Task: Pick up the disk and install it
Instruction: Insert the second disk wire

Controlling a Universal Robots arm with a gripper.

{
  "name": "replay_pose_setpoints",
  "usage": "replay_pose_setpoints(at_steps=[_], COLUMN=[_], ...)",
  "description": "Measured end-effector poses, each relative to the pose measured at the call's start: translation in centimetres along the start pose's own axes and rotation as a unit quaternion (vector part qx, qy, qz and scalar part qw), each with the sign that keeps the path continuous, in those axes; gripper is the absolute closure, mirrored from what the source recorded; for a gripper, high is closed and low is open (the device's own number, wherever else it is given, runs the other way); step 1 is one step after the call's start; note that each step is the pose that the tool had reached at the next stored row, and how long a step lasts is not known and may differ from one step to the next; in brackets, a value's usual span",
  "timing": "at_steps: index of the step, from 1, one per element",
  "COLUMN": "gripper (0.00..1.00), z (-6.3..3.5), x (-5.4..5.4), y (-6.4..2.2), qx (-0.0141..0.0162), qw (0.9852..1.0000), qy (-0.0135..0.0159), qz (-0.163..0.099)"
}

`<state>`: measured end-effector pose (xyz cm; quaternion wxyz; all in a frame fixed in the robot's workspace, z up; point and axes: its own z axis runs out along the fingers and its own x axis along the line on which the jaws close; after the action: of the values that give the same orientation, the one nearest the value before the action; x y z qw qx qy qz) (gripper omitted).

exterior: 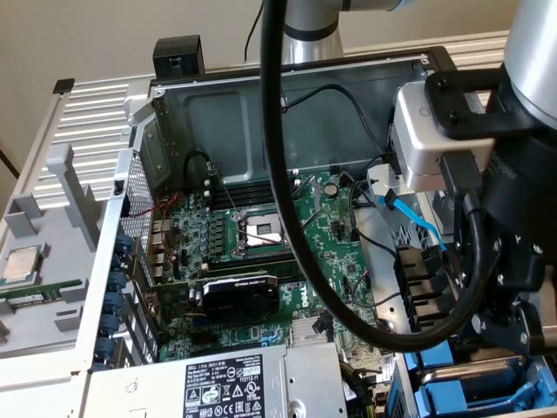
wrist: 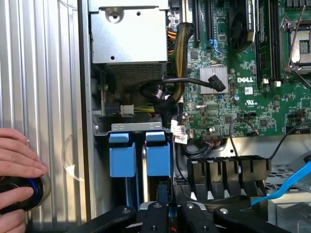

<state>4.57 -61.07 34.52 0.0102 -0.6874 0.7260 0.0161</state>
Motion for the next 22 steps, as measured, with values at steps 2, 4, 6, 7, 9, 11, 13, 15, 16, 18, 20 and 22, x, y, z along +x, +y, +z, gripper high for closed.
replay_pose_setpoints(at_steps=[2, 4, 6, 7, 9, 11, 13, 15, 16, 18, 20, 22], gripper=[0.84, 0.84, 0.84, 0.84, 0.84, 0.84, 0.84, 0.84, 0.84, 0.84, 0.84, 0.84], z=[0.01, 0.00, 0.00, 0.00, 0.03, 0.04, 0.05, 0.16, 0.17, 0.17, 0.20, 0.19], x=[0.02, 0.04, 0.04, 0.05, 0.09, 0.08, 0.09, 0.09, 0.09, 0.09, 0.08, 0.04], y=[0.00, 0.00, 0.00, -0.03, -0.04, -0.05, -0.04, -0.04, -0.04, -0.04, -0.04, -0.03], qx=[0.0000, 0.0000, 0.0000, 0.0000, 0.0003, 0.0007, 0.0013, 0.0019, 0.0021, 0.0024, 0.0030, 0.0034], qw=[1.0000, 1.0000, 1.0000, 1.0000, 1.0000, 1.0000, 1.0000, 1.0000, 1.0000, 1.0000, 1.0000, 1.0000], qy=[-0.0001, 0.0000, 0.0000, 0.0002, 0.0006, 0.0005, 0.0006, 0.0005, 0.0004, 0.0004, 0.0003, 0.0004], qz=[0.000, 0.000, 0.000, 0.000, 0.000, 0.000, 0.000, 0.000, 0.000, 0.000, 0.000, 0.000])
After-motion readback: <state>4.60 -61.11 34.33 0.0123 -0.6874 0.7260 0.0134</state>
